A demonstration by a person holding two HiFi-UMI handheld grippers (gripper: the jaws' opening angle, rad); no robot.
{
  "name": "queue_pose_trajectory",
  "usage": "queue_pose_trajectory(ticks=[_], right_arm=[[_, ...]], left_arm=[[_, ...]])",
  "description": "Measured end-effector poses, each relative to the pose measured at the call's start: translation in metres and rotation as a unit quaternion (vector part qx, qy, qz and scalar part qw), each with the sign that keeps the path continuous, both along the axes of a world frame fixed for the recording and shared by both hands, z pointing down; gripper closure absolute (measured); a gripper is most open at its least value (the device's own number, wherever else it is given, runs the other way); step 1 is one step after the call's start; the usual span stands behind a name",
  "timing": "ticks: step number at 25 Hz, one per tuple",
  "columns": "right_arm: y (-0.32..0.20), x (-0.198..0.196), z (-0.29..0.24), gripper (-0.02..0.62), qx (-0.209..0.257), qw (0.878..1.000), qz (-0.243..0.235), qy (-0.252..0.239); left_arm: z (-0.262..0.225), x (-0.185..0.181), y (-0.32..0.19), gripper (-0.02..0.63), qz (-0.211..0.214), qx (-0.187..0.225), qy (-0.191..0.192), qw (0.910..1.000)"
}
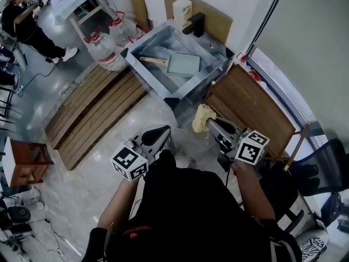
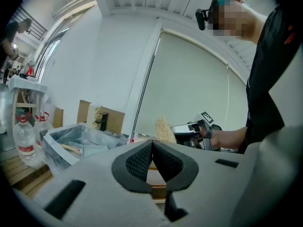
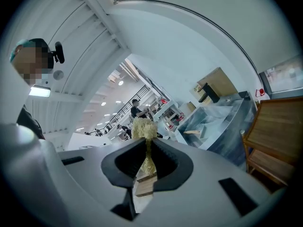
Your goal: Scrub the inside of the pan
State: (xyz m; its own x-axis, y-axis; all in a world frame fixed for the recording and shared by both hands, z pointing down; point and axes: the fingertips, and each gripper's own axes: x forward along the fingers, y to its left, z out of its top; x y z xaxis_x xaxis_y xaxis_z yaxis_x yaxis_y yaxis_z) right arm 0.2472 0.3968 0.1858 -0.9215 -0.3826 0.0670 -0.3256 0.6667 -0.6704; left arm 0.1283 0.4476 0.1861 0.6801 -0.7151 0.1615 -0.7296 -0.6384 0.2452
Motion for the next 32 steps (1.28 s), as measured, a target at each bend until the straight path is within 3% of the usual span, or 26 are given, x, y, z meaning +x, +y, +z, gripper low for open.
queue_pose_trajectory(ticks=[8, 19, 32], right_arm=[[-0.053, -0.019, 0.022, 0.555, -0.019, 1.0, 0.02, 0.013], [-0.163, -0.109, 0.048, 0.555, -0.056, 0.997, 0.045, 0.039], [-0.272, -0.18, 0.069, 0.555, -0.079, 0.989, 0.098, 0.08]], left_arm=[[0.018, -0.019, -0.063, 0.588, 0.021, -0.007, 0.009, 0.9997], [0.042, -0.113, -0.185, 0.588, 0.044, -0.028, 0.011, 0.9986], [0.062, -0.192, -0.305, 0.588, 0.115, -0.031, -0.008, 0.9929]])
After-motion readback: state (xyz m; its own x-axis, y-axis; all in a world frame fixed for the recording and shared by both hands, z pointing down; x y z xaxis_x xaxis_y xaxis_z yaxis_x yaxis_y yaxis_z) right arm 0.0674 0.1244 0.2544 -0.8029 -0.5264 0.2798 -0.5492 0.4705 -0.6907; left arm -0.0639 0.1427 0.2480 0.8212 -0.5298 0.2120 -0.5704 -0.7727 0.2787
